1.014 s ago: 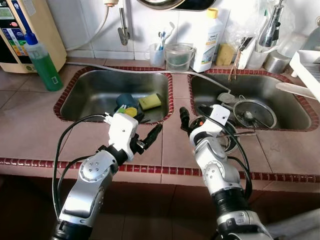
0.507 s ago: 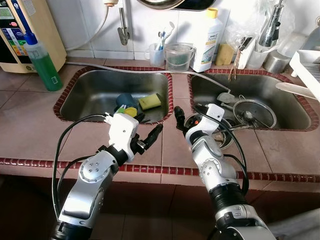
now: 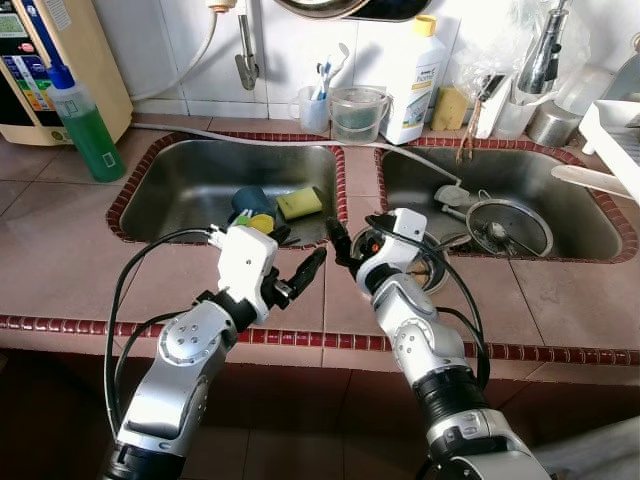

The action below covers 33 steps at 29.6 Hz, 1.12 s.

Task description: Kitchen organization

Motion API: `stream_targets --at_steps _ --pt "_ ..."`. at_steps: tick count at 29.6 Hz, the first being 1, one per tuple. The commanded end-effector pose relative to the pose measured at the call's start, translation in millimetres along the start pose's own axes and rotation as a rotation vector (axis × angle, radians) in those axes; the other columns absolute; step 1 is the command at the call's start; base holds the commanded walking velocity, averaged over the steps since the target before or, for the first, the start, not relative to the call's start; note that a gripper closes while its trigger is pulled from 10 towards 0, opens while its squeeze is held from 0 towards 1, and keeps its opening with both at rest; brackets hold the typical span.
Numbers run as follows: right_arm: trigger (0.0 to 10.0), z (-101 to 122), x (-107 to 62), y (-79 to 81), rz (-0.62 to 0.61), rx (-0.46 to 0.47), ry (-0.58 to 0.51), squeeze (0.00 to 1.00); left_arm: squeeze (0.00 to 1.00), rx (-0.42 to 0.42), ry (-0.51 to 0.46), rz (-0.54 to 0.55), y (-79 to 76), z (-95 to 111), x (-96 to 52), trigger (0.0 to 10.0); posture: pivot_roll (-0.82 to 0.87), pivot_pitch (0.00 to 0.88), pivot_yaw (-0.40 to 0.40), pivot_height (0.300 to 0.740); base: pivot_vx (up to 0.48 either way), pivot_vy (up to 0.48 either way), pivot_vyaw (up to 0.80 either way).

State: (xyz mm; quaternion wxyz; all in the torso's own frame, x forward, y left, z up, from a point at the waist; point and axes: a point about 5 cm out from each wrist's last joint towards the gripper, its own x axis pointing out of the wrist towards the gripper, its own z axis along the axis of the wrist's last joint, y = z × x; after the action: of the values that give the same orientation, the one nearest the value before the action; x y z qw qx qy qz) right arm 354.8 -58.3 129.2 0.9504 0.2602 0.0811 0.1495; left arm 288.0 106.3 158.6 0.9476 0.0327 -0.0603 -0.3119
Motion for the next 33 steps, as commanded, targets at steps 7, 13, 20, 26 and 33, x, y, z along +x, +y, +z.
stream_targets --at_steps 7,13,20,26,33 --pt "10.0 -29.6 2.1 54.2 0.153 0.099 0.069 0.00 0.00 -0.002 -0.007 0.005 -0.9 2.1 -1.2 10.0 -0.12 0.087 0.000 0.740 0.000 0.000 0.00" --pt "10.0 -28.6 0.3 59.3 0.204 0.091 0.062 0.00 0.00 0.000 0.010 0.005 -0.9 -3.4 -3.3 10.0 -0.12 0.088 -0.003 0.740 0.000 0.000 0.00" --pt "10.0 -20.9 -7.5 48.0 0.086 -0.051 0.038 0.00 0.00 0.003 0.015 0.011 1.1 -4.6 -4.5 10.0 -0.13 0.091 -0.008 0.740 0.000 0.000 0.00" --pt "10.0 -10.8 -16.1 43.2 0.014 -0.091 -0.019 0.00 0.00 0.004 0.017 0.010 2.0 -5.5 -2.8 10.0 -0.15 0.088 -0.005 0.740 0.000 0.000 0.00" --pt "10.0 2.6 -22.5 43.3 -0.119 -0.346 -0.122 0.00 0.00 -0.038 0.051 0.110 21.6 -16.0 6.9 10.0 -0.16 0.074 0.002 0.740 0.000 0.000 0.00"
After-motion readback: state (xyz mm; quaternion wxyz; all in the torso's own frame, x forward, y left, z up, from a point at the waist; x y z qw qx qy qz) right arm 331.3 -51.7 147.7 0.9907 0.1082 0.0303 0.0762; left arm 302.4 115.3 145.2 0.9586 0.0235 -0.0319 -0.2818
